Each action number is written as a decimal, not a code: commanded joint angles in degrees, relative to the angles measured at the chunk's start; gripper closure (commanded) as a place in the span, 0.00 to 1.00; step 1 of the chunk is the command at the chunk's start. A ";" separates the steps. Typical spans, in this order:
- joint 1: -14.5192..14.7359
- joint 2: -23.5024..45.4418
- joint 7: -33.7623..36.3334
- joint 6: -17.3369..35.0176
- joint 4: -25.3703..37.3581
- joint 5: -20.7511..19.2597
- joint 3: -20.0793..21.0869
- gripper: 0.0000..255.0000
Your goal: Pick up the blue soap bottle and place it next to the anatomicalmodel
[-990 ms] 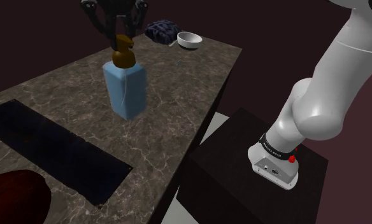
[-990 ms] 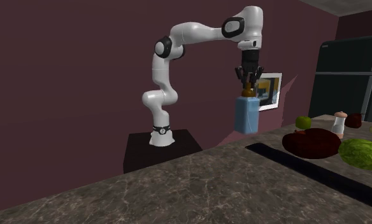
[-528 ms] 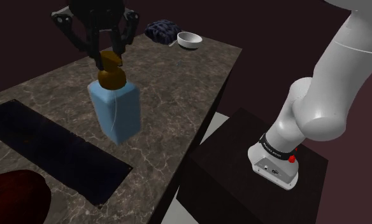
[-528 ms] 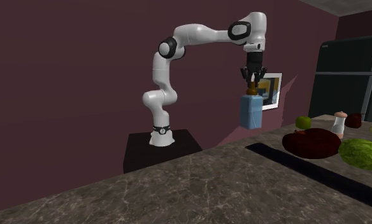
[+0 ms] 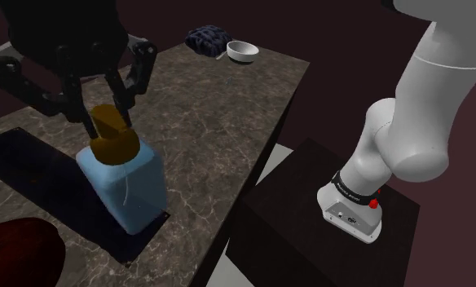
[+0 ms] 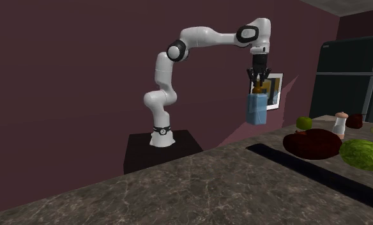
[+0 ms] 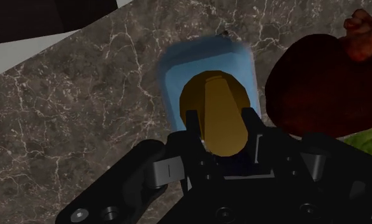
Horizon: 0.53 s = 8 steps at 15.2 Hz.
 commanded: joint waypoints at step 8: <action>13.22 12.69 12.84 -6.02 16.54 -7.67 2.84 1.00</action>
